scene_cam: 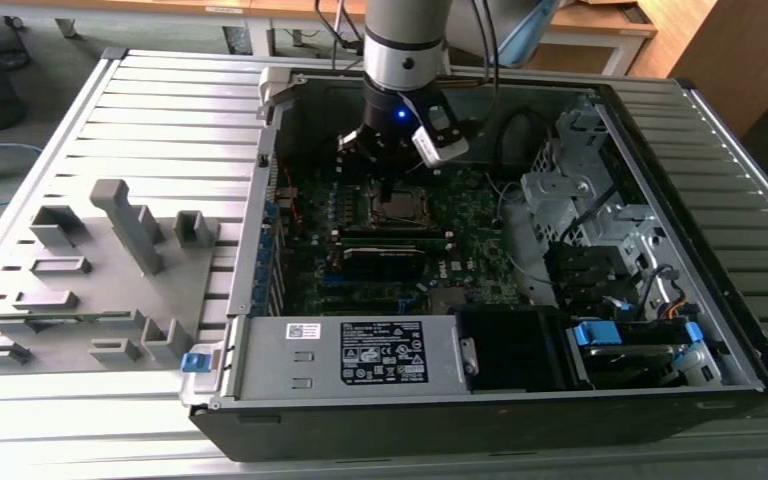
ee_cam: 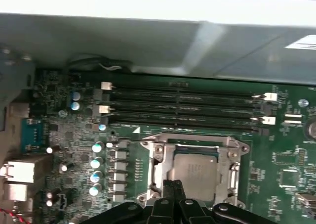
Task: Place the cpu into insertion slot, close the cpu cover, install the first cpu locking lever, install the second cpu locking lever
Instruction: 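Close the cpu cover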
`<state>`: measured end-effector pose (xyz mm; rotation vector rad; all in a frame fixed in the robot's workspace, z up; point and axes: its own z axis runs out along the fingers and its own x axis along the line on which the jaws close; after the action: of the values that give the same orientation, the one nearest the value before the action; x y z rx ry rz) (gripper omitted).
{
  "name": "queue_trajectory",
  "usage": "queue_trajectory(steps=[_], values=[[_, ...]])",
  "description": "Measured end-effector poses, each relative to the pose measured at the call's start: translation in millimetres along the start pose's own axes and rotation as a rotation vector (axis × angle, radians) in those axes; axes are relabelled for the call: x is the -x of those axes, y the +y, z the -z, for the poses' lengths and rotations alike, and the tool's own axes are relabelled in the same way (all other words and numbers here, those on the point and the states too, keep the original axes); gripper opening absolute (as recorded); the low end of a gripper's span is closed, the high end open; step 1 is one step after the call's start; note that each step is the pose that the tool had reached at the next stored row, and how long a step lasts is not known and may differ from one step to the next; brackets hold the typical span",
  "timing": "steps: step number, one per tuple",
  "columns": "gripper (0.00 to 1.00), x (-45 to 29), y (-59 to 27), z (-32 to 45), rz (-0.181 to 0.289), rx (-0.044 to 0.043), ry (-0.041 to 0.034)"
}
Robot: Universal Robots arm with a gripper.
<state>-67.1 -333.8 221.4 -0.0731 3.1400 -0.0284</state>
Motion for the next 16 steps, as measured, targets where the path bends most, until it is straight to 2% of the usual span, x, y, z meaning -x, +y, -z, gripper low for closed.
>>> queue_trajectory(steps=[3,10,16], values=[[0.11,-2.7,0.2,-0.4,-0.006,0.0000,0.0000],[0.11,-3.4,0.2,-0.6,-0.021,0.0000,0.0004],[0.11,-3.4,0.2,-7.6,-0.021,0.0010,0.0004]])
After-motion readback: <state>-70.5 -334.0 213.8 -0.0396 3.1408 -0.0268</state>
